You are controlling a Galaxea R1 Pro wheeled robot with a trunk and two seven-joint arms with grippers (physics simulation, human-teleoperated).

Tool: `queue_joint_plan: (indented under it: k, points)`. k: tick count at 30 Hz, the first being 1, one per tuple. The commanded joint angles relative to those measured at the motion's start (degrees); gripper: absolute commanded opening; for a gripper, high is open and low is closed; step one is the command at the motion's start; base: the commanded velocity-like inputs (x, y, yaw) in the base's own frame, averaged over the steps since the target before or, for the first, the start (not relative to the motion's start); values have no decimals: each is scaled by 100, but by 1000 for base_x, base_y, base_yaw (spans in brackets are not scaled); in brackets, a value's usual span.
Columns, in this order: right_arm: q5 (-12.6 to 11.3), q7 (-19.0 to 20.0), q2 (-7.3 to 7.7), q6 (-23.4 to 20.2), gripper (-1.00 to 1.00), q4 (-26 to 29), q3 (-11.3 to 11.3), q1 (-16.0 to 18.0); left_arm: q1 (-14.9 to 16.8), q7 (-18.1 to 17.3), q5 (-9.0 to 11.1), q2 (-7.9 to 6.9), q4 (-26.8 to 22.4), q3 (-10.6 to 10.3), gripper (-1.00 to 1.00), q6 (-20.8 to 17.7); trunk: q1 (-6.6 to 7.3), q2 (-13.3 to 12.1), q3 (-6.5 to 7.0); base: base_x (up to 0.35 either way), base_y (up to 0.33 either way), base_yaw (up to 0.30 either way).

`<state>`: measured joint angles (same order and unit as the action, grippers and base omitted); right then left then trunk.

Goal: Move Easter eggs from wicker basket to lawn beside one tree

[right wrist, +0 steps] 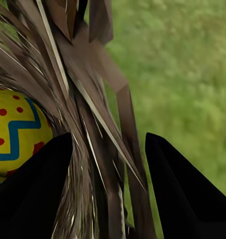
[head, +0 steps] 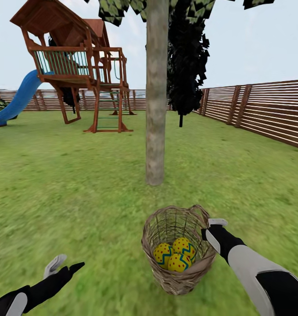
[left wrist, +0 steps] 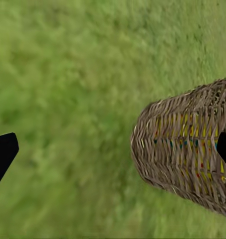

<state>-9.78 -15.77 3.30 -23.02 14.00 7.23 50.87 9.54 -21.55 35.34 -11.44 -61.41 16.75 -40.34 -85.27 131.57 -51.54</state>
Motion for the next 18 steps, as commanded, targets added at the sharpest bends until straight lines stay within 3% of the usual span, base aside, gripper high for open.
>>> queue_joint_plan:
  k: [1,18]
  points:
    - [-68,-30,4,-27,-100,15,33,2,4,-14,17,2,-3,12,100,-44,-2,2,-6,340,-93,0]
    - [-77,-15,2,-19,-100,15,33,2,4,-11,17,11,-11,12,100,-44,-2,2,-6,338,-125,0]
